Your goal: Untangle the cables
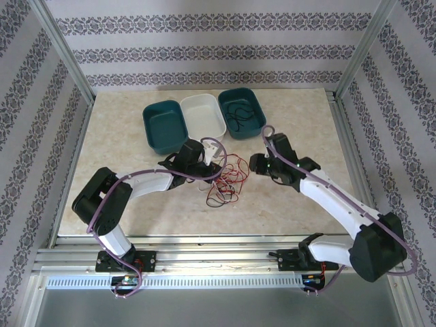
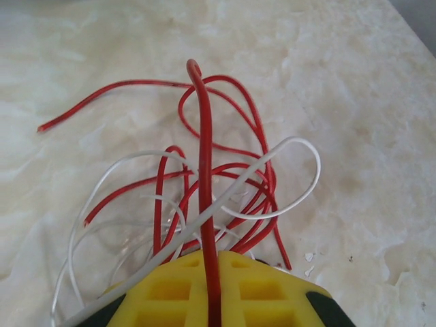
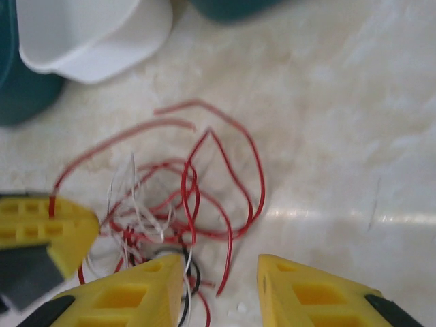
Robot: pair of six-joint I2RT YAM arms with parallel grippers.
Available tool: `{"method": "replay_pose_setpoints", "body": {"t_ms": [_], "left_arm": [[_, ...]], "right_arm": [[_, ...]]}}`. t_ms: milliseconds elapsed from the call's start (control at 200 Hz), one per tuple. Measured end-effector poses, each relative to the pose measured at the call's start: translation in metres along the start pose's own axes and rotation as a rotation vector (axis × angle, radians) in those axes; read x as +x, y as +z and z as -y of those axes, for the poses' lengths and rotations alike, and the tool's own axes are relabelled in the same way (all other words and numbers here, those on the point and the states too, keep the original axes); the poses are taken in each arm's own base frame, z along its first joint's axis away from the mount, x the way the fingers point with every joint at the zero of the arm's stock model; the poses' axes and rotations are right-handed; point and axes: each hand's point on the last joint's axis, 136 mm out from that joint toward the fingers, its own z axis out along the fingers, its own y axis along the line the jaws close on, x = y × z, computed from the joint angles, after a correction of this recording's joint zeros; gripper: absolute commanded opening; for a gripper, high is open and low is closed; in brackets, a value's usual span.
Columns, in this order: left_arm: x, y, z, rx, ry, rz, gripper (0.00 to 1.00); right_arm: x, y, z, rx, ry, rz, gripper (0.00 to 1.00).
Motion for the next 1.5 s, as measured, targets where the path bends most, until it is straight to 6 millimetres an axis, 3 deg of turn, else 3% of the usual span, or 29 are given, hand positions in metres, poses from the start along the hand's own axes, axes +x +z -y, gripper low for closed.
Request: {"method": "replay_pose_setpoints", "body": {"t_ms": [265, 535, 680, 1039, 1499], "left_arm": [[0.011, -0.002, -0.006, -0.031, -0.119, -0.026, 0.09], [0.024, -0.002, -0.016, -0.077, -0.213, -0.039, 0.08], [0.031, -0.003, -0.024, -0.102, -0.276, -0.041, 0.08], [0.036, -0.004, -0.031, -0.118, -0.357, -0.034, 0.08], [0.036, -0.004, -0.032, -0.118, -0.38, -0.026, 0.08]], "right_arm": [[0.085, 0.016, -0.003, 0.023, 0.077, -0.18, 0.29], [0.132, 0.029, -0.023, 0.049, -0.004, -0.304, 0.26], [0.14, 0.031, -0.041, 0.031, -0.055, -0.321, 0.23], [0.151, 0.049, -0.046, 0.073, -0.109, -0.367, 0.22], [0.162, 0.075, -0.041, 0.158, -0.125, -0.43, 0.4]]}}
